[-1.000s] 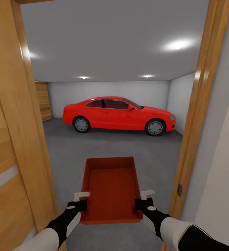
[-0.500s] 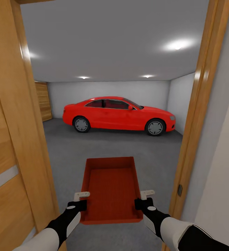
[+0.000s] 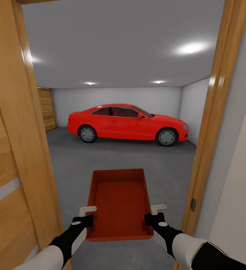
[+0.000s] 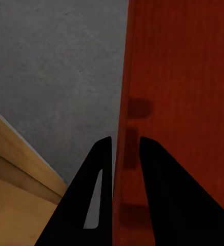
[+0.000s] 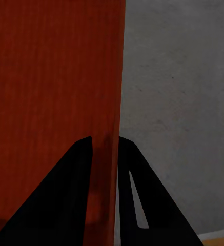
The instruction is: Move the two storage containers from the living room to the garage. In the garage, place one container on the floor and stack the other container on top of it (either order is fine).
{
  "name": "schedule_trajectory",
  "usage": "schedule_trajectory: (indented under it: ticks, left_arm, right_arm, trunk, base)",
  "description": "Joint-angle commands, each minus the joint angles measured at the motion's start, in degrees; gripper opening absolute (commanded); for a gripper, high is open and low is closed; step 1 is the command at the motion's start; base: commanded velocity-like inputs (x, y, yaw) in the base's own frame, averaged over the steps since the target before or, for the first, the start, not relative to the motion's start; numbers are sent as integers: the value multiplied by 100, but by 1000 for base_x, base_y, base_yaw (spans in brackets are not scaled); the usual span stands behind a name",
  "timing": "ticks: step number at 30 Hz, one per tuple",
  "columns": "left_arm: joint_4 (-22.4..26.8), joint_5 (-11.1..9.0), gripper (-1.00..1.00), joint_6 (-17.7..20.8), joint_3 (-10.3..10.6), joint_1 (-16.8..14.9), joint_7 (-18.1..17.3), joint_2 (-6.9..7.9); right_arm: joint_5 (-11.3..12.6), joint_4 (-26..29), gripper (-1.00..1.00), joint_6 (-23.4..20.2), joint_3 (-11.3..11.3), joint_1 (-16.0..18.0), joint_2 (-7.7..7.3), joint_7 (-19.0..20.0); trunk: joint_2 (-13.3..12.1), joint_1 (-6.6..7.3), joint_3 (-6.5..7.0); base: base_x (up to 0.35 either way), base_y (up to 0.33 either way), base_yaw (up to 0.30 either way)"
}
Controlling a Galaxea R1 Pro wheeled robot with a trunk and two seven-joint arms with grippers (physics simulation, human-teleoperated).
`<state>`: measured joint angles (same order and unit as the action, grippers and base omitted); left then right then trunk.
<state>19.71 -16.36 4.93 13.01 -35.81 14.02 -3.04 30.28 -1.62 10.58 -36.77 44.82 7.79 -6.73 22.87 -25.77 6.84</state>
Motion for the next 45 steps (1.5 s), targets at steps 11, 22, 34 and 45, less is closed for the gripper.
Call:
schedule_trajectory:
  ticks: [11, 22, 34, 45]
  left_arm:
    - [28, 89, -100, -142, -220, -5, 356, 23]
    - [24, 89, -100, -142, -212, -5, 356, 23]
    - [26, 89, -100, -142, -212, -5, 356, 23]
    - [24, 89, -100, -142, -212, -5, 356, 23]
  right_arm:
    - [-4, -14, -100, 14, 196, 0, 3, 327]
    - [-4, -14, -100, 14, 196, 0, 3, 319]
    - [-4, -14, -100, 14, 196, 0, 3, 321]
    - [1, -14, -100, 20, 196, 0, -4, 321]
  trunk:
    - [5, -2, -3]
    - [5, -2, -3]
    - [5, -2, -3]
    - [5, -2, -3]
  base:
    - [183, 155, 0]
    - [176, 134, -141]
    - [8, 5, -88]
    - [0, 0, -19]
